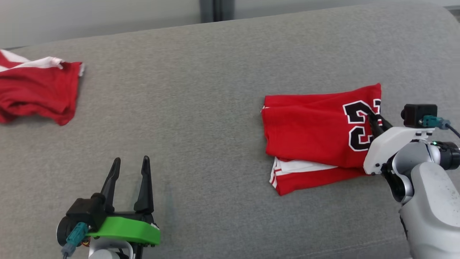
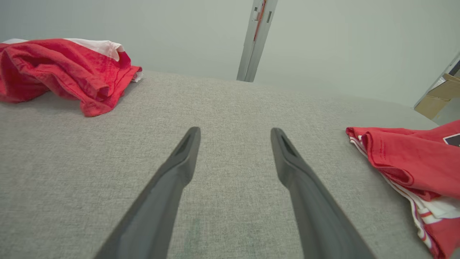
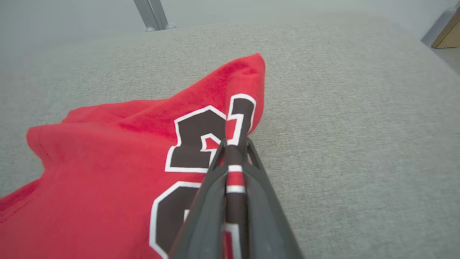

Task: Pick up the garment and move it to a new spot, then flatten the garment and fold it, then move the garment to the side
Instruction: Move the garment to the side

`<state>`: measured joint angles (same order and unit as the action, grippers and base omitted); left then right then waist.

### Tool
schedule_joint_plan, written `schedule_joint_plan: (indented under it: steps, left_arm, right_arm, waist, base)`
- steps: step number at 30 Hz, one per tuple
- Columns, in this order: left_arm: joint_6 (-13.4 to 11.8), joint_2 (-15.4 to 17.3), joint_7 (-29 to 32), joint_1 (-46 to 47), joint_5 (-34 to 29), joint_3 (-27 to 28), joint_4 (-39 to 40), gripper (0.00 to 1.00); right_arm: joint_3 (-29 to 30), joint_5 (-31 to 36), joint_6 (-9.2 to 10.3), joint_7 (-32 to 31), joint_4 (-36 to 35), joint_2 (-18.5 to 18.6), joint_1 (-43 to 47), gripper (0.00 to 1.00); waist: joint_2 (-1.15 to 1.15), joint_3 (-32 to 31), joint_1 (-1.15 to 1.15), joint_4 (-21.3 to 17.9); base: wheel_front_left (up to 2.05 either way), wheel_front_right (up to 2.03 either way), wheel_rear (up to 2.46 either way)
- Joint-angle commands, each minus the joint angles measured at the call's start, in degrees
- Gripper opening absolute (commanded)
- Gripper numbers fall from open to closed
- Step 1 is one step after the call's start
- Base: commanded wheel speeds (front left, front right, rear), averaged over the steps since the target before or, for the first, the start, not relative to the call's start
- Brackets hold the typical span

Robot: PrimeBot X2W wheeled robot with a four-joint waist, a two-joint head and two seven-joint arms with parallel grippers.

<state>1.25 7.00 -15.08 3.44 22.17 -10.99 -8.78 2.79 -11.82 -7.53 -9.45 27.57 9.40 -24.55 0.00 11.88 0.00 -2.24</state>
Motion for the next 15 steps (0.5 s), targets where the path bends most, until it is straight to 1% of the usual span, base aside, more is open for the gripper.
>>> schedule_joint_plan:
  steps: [1,5,8,10,12,15]
  left_arm:
    - [0.00,0.72,0.26,1.29,-0.35,0.00,0.50,1.00]
    - [-0.24,1.88,1.45,2.12,-1.42,-0.57,2.09,1.00]
    - [-0.41,2.86,2.69,3.09,-2.34,-0.92,3.62,1.00]
    - [-0.46,3.48,3.49,3.66,-2.89,-1.17,4.45,1.00]
    - [-0.38,3.94,4.29,4.44,-3.28,-1.54,5.18,1.00]
    - [-0.55,4.37,5.11,5.11,-3.57,-1.90,6.17,1.00]
  right_arm:
    - [-0.41,0.58,0.08,0.65,-0.38,0.58,-1.08,0.00]
    - [-0.90,0.64,0.08,1.91,0.01,1.01,-3.39,0.00]
    - [-1.02,0.29,0.08,3.27,0.77,0.15,-5.13,0.00]
    - [-1.20,0.00,0.08,4.36,1.39,-0.49,-6.36,0.00]
    - [-1.18,0.04,0.08,5.75,2.26,-0.80,-7.50,0.00]
    - [-1.60,0.86,0.08,8.06,3.83,-1.39,-9.50,0.00]
  waist:
    - [0.00,2.53,0.00,-8.29]
    - [0.00,4.79,0.00,-14.53]
    - [0.00,6.70,0.00,-18.41]
    - [0.00,7.84,0.00,-20.25]
    - [0.00,8.69,0.00,-21.28]
    - [0.00,9.50,0.00,-21.80]
  base:
    - [0.00,0.00,0.00]
    - [0.00,0.00,0.00]
    - [0.00,0.00,0.00]
    - [0.00,0.00,0.00]
    - [0.00,0.00,0.00]
    - [0.00,0.00,0.00]
